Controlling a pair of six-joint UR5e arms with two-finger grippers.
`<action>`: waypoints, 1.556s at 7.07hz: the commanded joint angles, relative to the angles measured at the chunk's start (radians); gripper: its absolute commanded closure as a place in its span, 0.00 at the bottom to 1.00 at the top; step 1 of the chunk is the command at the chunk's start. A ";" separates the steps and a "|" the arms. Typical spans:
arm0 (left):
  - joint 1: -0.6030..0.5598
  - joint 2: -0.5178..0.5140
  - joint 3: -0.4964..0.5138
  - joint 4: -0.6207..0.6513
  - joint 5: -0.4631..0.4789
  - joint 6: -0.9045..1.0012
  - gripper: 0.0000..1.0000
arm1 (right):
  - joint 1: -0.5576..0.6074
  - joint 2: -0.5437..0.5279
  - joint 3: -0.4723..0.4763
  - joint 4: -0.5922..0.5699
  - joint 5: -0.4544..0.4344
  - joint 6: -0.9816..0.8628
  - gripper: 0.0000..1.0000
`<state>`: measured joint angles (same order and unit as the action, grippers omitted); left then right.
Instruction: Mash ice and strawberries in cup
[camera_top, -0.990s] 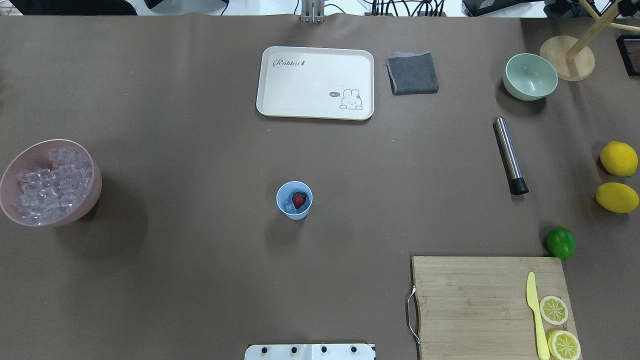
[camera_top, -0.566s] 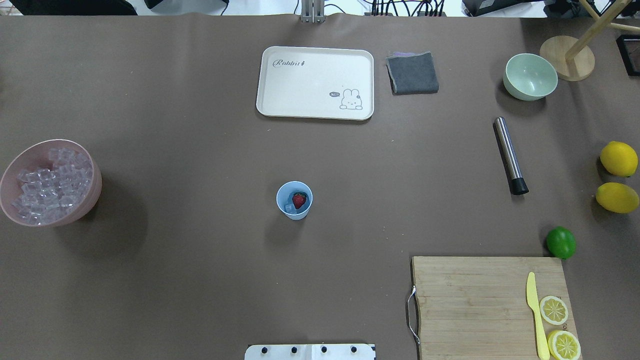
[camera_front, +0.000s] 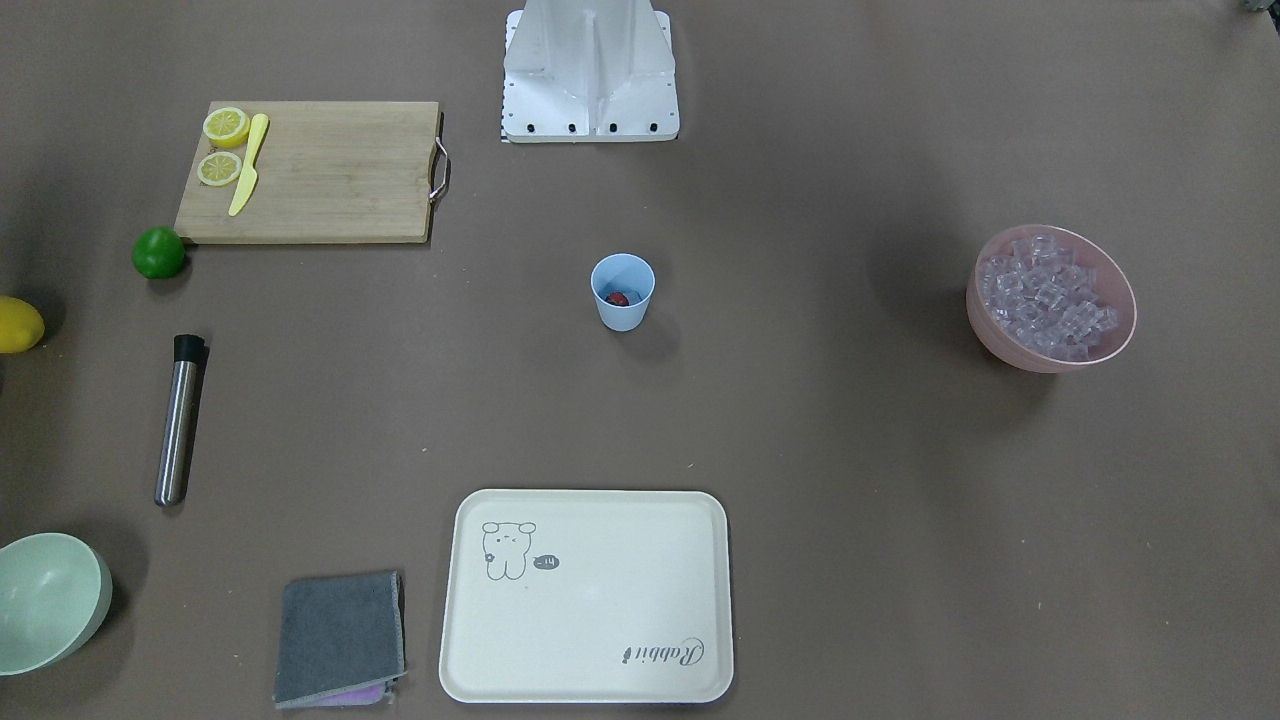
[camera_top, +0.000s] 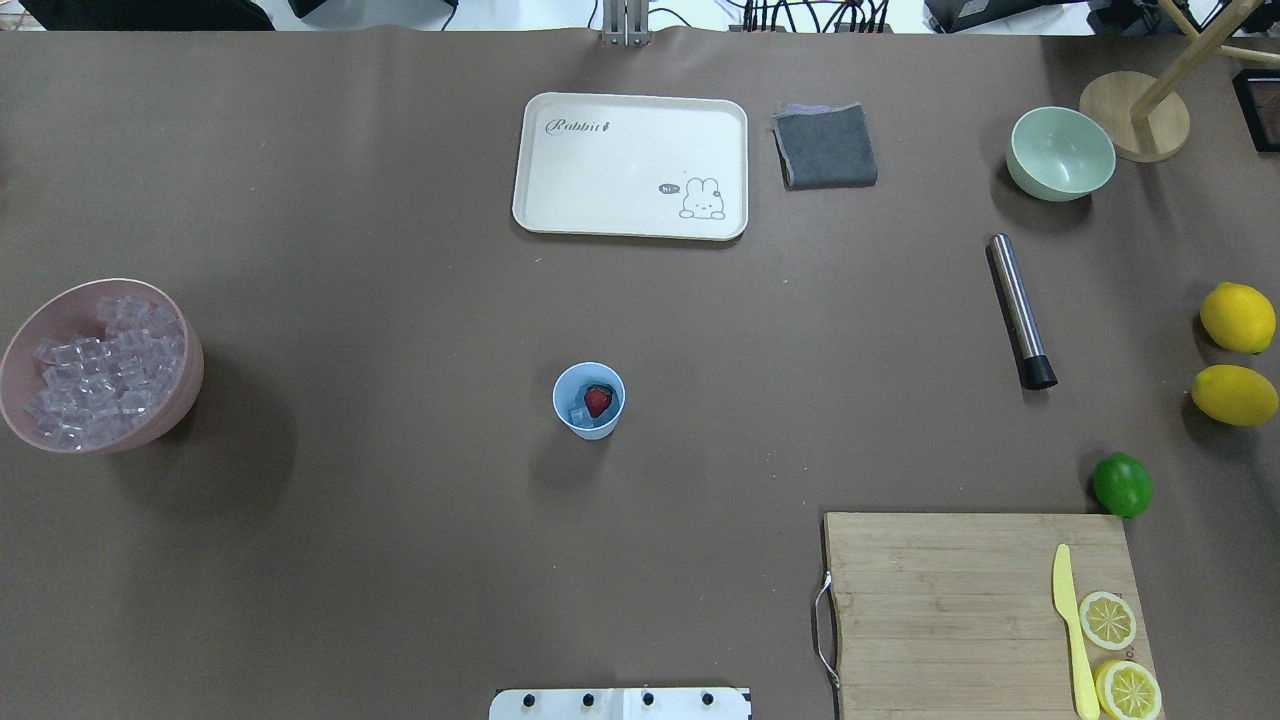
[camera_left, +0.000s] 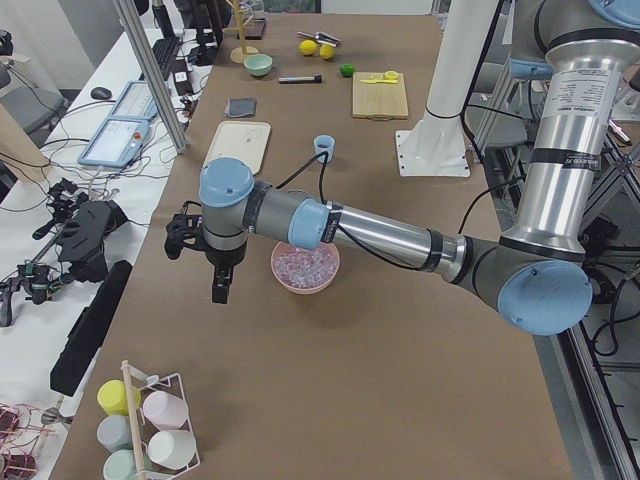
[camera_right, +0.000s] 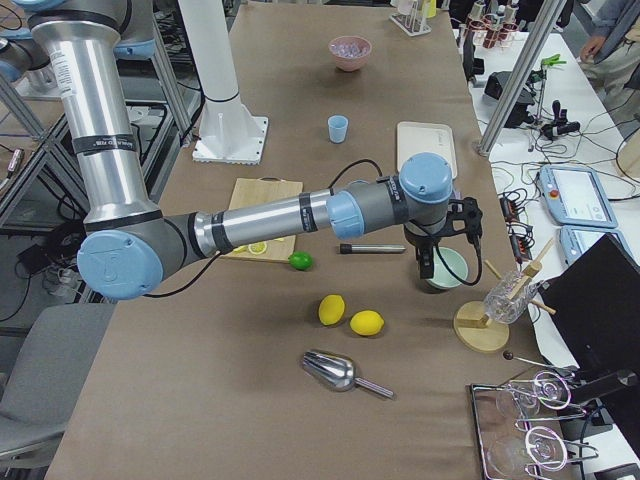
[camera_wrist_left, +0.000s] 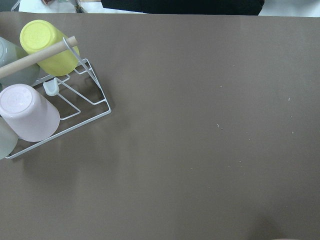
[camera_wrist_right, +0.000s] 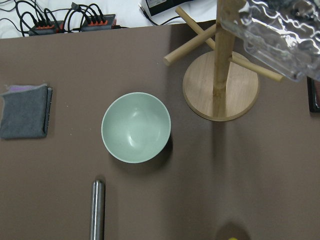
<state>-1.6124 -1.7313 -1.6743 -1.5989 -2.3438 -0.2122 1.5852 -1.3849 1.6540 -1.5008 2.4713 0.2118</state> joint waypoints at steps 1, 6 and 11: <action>0.003 -0.011 0.013 -0.004 0.000 -0.012 0.02 | -0.019 -0.042 0.043 -0.071 -0.061 -0.061 0.00; 0.060 -0.100 0.112 -0.022 0.045 -0.079 0.02 | -0.062 -0.026 0.030 -0.073 -0.086 -0.055 0.00; 0.069 -0.094 0.260 -0.154 0.047 -0.088 0.02 | -0.062 -0.022 0.042 -0.070 -0.075 -0.060 0.00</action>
<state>-1.5441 -1.8300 -1.4187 -1.7502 -2.2950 -0.2996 1.5233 -1.4081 1.6882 -1.5710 2.3923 0.1530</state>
